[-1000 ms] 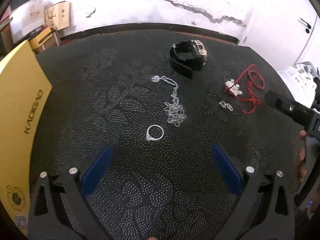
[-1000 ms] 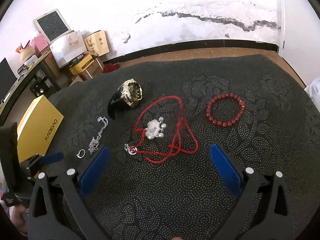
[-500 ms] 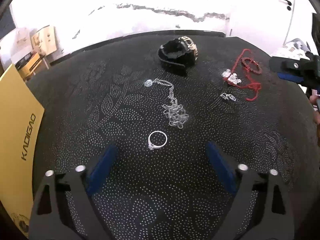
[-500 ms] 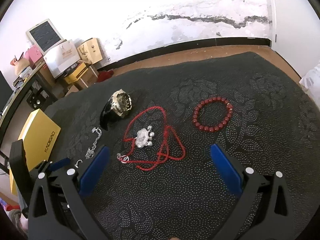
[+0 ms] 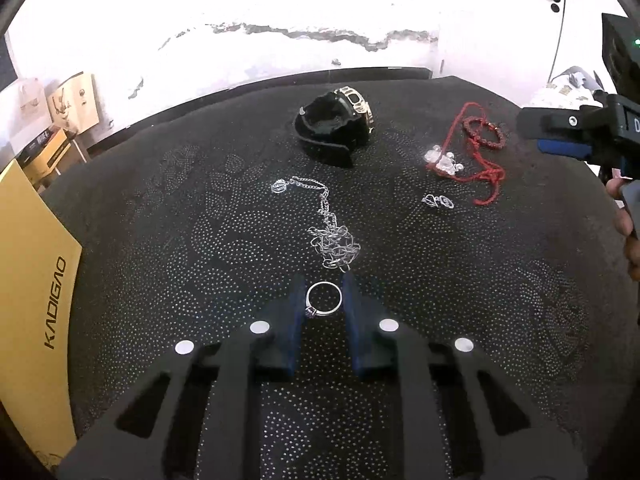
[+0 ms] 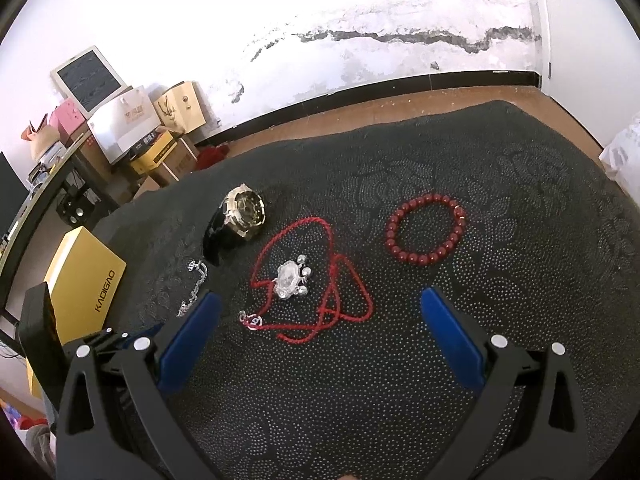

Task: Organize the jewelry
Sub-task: 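Grasp the red-cord pendant with the right tool while the left tool holds the ring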

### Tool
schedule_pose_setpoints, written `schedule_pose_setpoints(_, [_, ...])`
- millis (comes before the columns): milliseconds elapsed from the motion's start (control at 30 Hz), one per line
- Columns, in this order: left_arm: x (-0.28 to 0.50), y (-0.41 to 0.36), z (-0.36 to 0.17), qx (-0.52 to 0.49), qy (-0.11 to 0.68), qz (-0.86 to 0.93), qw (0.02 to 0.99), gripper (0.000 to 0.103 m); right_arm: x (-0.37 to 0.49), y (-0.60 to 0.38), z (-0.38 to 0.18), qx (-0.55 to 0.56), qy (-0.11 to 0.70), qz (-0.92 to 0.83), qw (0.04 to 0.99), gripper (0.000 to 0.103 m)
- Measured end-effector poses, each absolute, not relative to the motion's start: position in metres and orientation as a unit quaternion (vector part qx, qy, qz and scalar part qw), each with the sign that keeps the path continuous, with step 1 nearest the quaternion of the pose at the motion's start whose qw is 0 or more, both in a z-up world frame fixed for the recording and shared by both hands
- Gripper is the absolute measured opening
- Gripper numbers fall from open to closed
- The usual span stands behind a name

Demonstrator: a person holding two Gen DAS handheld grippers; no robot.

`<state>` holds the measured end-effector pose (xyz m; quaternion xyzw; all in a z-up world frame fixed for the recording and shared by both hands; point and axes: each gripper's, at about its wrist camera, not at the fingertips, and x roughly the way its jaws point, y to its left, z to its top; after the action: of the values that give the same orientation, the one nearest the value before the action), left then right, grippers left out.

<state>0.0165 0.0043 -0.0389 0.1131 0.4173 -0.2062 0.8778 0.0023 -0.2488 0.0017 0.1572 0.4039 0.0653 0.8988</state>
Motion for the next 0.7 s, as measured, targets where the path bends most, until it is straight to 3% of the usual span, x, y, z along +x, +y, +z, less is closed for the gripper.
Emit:
schedule_pose_setpoints(300, [0.010, 0.006, -0.027, 0.106, 0.391, -0.207, 0.891, 0.018, 0.004, -0.245, -0.003, 0.136, 0.414, 0.074, 0.897, 0.098])
schedule_pose_setpoints(700, [0.000, 0.011, 0.007, 0.077, 0.364, -0.241, 0.896, 0.018, 0.028, -0.210, -0.037, 0.030, 0.451, 0.129, 0.882, 0.098])
